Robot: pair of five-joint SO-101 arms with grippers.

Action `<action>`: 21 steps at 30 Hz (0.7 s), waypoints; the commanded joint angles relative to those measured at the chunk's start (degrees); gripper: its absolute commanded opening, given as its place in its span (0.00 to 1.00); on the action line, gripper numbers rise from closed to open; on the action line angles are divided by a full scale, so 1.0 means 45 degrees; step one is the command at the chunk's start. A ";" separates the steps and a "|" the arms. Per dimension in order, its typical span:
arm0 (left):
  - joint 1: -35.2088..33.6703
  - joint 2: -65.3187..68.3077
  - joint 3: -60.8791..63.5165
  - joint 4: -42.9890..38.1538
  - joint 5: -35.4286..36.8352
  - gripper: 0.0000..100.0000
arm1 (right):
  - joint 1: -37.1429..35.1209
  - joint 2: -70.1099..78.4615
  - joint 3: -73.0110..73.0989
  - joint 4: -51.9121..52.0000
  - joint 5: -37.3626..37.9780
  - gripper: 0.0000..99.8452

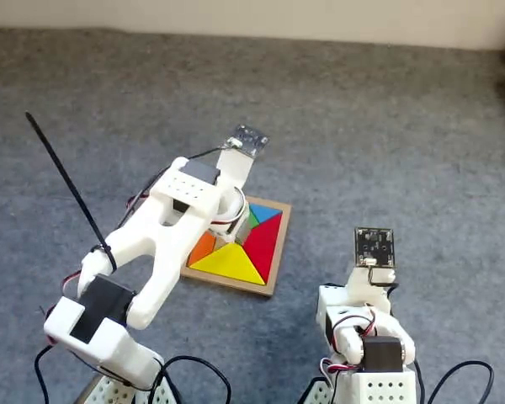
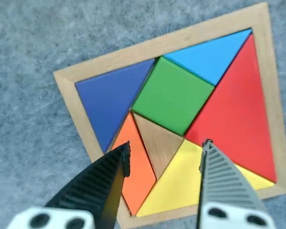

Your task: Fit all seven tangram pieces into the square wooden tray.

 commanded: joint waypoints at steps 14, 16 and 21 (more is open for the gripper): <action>-0.0791 -0.1846 -0.0029 0.0606 0.0703 0.17 | 0.0147 -0.0127 0.1885 0.0049 -0.0078 0.01; -0.0791 -0.2842 0.1045 -0.0156 0.0703 0.14 | 0.0147 -0.0127 0.1885 0.0049 -0.0078 0.01; -0.0811 -0.5499 0.3897 -0.2110 0.0703 0.13 | 0.0147 -0.0127 0.1885 0.0049 -0.0078 0.01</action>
